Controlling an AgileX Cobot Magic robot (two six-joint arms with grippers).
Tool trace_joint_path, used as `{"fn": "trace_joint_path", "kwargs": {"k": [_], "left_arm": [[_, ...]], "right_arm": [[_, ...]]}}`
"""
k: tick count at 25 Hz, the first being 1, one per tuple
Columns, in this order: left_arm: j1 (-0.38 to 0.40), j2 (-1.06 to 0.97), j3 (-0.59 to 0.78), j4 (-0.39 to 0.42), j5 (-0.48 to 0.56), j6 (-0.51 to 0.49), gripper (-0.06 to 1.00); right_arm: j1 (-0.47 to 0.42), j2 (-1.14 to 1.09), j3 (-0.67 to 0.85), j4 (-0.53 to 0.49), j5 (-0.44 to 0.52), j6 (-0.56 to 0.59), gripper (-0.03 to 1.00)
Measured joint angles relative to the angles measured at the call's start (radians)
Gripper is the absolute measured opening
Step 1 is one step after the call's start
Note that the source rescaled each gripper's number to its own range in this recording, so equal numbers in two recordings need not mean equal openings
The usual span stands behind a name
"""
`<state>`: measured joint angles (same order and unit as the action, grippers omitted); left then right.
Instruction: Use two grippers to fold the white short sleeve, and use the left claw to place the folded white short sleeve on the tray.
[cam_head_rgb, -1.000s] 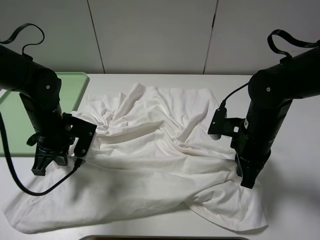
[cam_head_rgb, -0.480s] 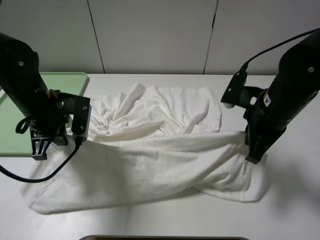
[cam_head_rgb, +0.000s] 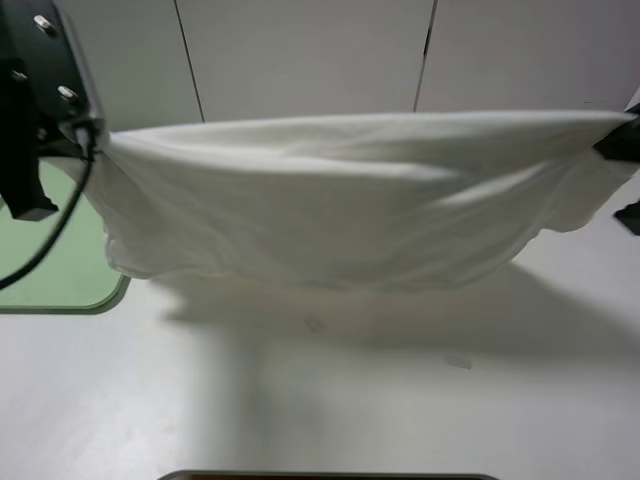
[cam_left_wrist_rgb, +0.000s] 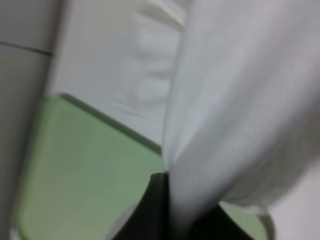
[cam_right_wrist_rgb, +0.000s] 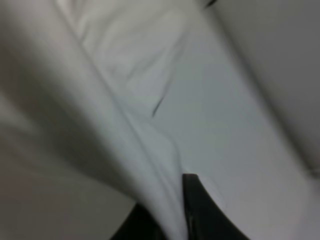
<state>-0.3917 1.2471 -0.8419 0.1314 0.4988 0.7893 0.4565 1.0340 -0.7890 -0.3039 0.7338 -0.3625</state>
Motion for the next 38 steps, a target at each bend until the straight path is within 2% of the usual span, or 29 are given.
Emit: {"fn": "trace_joint_path", "kwargs": {"k": [3, 6, 7, 9, 12, 13, 16, 18, 19, 22, 24, 25, 29, 30, 31, 33, 38], "left_arm": [[0.000, -0.160, 0.000, -0.006, -0.002, -0.012, 0.00], [-0.003, -0.344, -0.034, -0.035, 0.000, -0.033, 0.00], [-0.004, -0.427, -0.092, -0.084, 0.005, -0.034, 0.00], [-0.005, -0.494, -0.165, -0.131, 0.019, -0.032, 0.00], [-0.005, -0.525, -0.281, -0.164, 0.058, -0.023, 0.00], [-0.005, -0.525, -0.281, -0.164, 0.058, -0.023, 0.00], [-0.006, -0.508, -0.364, -0.170, 0.124, -0.023, 0.00], [-0.006, -0.471, -0.387, -0.158, 0.187, -0.019, 0.00], [-0.006, -0.421, -0.390, -0.131, 0.248, -0.017, 0.00], [-0.006, -0.284, -0.362, -0.049, 0.321, -0.015, 0.00], [-0.006, -0.149, -0.324, 0.011, 0.326, -0.015, 0.00], [-0.006, -0.092, -0.309, 0.031, 0.326, -0.015, 0.00], [-0.006, 0.100, -0.277, 0.096, 0.315, -0.039, 0.00], [-0.006, 0.162, -0.273, 0.128, 0.290, -0.069, 0.00], [-0.006, 0.228, -0.272, 0.181, 0.243, -0.140, 0.00], [-0.006, 0.297, -0.271, 0.342, 0.133, -0.300, 0.00], [-0.006, 0.306, -0.271, 0.511, 0.035, -0.441, 0.00]], "right_arm": [[0.003, -0.229, -0.002, -0.078, 0.001, 0.000, 0.02], [0.004, -0.361, -0.067, -0.081, 0.044, -0.037, 0.02], [0.004, -0.361, -0.067, -0.081, 0.044, -0.037, 0.02], [0.004, -0.396, -0.140, -0.077, 0.081, -0.071, 0.02], [0.008, -0.405, -0.269, -0.071, 0.133, -0.113, 0.02], [0.008, -0.405, -0.269, -0.071, 0.133, -0.113, 0.02], [0.008, -0.337, -0.468, -0.056, 0.168, -0.162, 0.02], [0.008, -0.273, -0.510, -0.060, 0.179, -0.164, 0.02], [0.008, -0.232, -0.512, -0.065, 0.181, -0.164, 0.02], [0.008, -0.067, -0.512, -0.089, 0.193, -0.162, 0.02], [0.008, 0.053, -0.512, -0.125, 0.202, -0.144, 0.02], [0.005, 0.181, -0.512, -0.167, 0.203, -0.115, 0.02], [-0.010, 0.363, -0.512, -0.238, 0.200, -0.043, 0.02], [-0.016, 0.442, -0.512, -0.279, 0.196, 0.008, 0.02], [-0.016, 0.442, -0.512, -0.279, 0.196, 0.008, 0.02], [-0.025, 0.533, -0.511, -0.347, 0.175, 0.073, 0.02], [-0.026, 0.593, -0.511, -0.458, 0.114, 0.171, 0.02]]}}
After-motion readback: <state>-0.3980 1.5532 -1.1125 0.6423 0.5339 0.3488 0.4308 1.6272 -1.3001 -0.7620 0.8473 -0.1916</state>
